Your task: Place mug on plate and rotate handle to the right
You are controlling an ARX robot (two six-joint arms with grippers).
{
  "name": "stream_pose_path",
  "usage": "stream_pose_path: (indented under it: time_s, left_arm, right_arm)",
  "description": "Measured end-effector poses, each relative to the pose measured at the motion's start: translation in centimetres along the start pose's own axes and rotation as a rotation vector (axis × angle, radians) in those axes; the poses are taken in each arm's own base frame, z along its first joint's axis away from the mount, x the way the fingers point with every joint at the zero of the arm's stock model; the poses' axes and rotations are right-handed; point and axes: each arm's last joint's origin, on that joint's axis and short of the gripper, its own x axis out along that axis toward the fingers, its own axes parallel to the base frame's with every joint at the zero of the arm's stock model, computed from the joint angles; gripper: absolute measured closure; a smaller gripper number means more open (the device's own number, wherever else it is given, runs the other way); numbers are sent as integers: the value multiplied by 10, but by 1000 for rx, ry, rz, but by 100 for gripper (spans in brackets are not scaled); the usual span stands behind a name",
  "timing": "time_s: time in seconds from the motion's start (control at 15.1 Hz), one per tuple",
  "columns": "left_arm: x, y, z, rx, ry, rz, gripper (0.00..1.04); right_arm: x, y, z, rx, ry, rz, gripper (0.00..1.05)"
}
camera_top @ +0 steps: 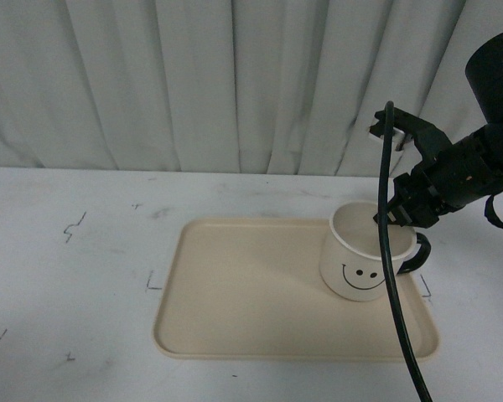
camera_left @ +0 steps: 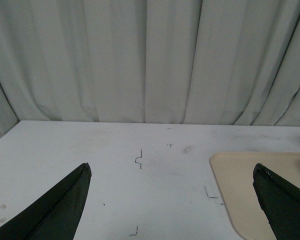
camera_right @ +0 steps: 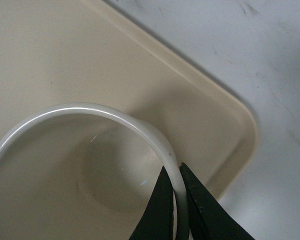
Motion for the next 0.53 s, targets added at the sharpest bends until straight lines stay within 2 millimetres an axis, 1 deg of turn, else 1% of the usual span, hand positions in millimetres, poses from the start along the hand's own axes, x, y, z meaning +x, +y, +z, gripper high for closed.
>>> stream_pose_path:
  time_s: [0.07, 0.13, 0.2, 0.27, 0.33, 0.4, 0.53]
  left_arm:
    - [0, 0, 0, 0, 0, 0, 7]
    - [0, 0, 0, 0, 0, 0, 7]
    - [0, 0, 0, 0, 0, 0, 7]
    - [0, 0, 0, 0, 0, 0, 7]
    - [0, 0, 0, 0, 0, 0, 7]
    - [0, 0, 0, 0, 0, 0, 7]
    - [0, 0, 0, 0, 0, 0, 7]
  right_arm:
    - [0, 0, 0, 0, 1, 0, 102]
    - [0, 0, -1, -8, 7, 6, 92]
    - [2, 0, -2, -6, 16, 10, 89]
    - [3, 0, -3, -2, 17, 18, 99]
    - [3, -1, -2, -10, 20, 7, 95]
    - [3, -1, -2, -14, 26, 8, 86]
    - [9, -2, -6, -12, 41, 12, 65]
